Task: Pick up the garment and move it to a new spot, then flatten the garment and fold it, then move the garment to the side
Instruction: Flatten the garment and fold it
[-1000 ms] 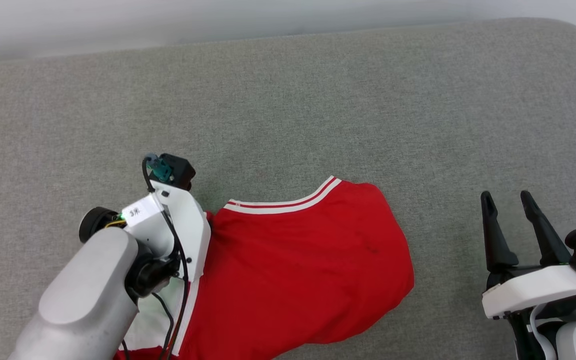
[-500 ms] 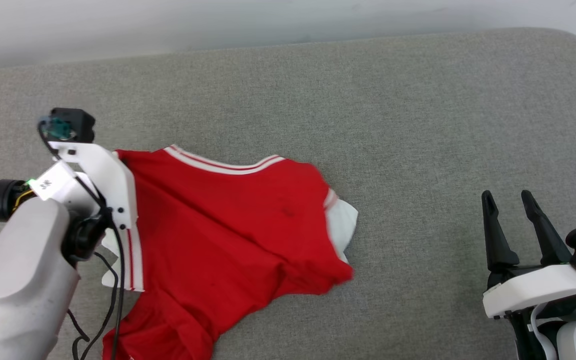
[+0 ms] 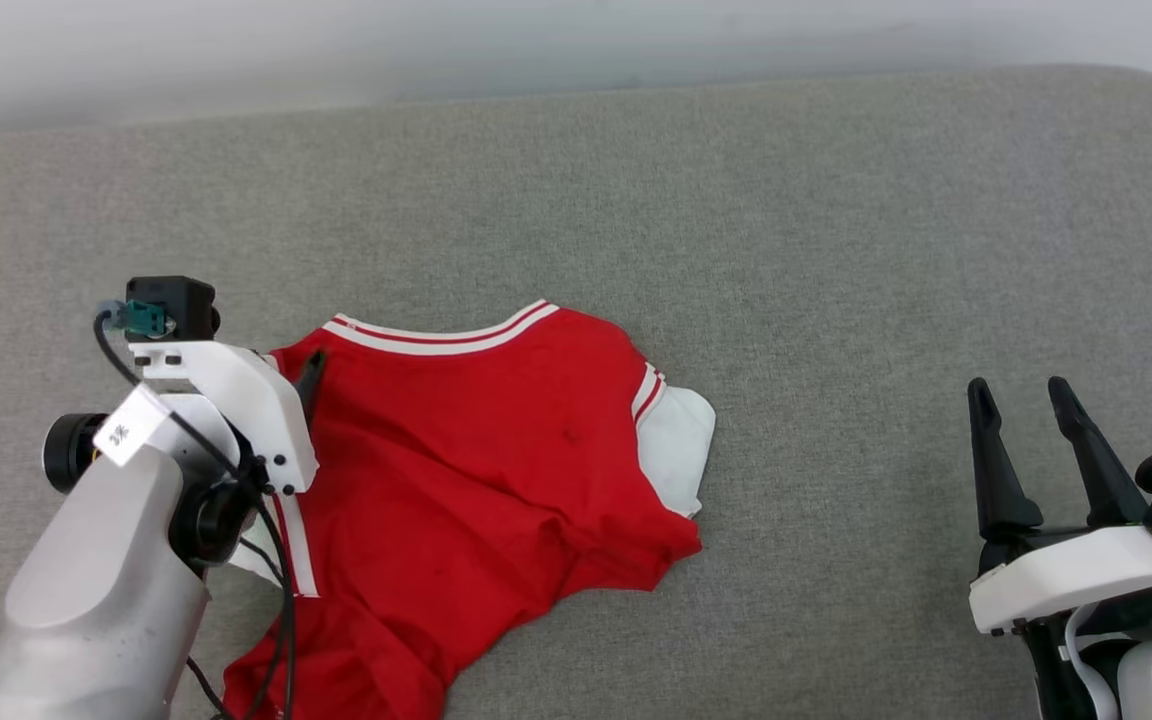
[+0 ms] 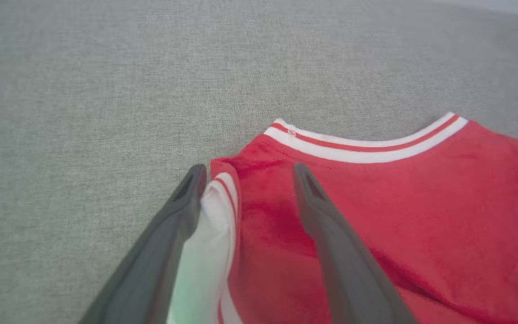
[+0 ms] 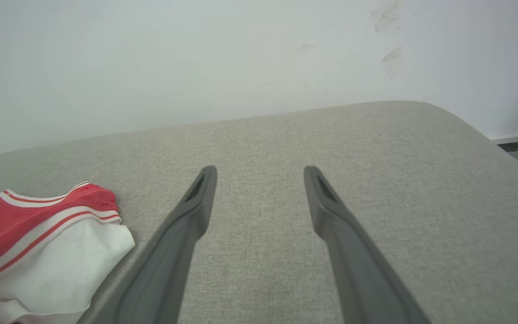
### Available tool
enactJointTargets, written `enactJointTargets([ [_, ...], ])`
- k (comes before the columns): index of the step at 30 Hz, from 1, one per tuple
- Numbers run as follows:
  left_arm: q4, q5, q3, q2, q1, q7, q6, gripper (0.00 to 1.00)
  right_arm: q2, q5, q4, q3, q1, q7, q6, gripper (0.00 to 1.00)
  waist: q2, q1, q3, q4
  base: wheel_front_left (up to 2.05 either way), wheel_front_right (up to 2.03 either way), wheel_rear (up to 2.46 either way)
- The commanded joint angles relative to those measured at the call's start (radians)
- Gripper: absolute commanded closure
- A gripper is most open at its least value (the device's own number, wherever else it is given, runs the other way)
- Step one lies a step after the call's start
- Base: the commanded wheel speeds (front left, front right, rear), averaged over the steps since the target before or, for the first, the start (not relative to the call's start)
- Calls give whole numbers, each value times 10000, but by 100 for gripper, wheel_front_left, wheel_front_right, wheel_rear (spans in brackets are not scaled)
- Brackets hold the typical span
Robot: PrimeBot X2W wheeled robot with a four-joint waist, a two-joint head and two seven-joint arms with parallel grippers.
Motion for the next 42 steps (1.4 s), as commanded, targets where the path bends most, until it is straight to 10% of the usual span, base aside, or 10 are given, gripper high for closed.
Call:
enactJointTargets([
  [1,6,48,71,-24,196,-311,-37,0,15,-27,-29,-28,-20,22,-7,0,0,-1,-129,46,0,0,0],
  [17,-1793,737,733,-383,2236,-4917,1042,0,15,-103,-293,-37,749,509,-7,0,0,-1,-1443,511,0,0,0],
  [30,-5161,1401,821,-315,4342,-5492,2208,0,8,325,577,138,456,2280,-7,0,0,-1,-1214,1199,0,0,0],
  [42,-6036,1678,357,-785,4265,-5553,2354,0,-1275,1263,1461,1544,-1169,5737,-7,0,0,-1,-374,2430,0,0,0],
])
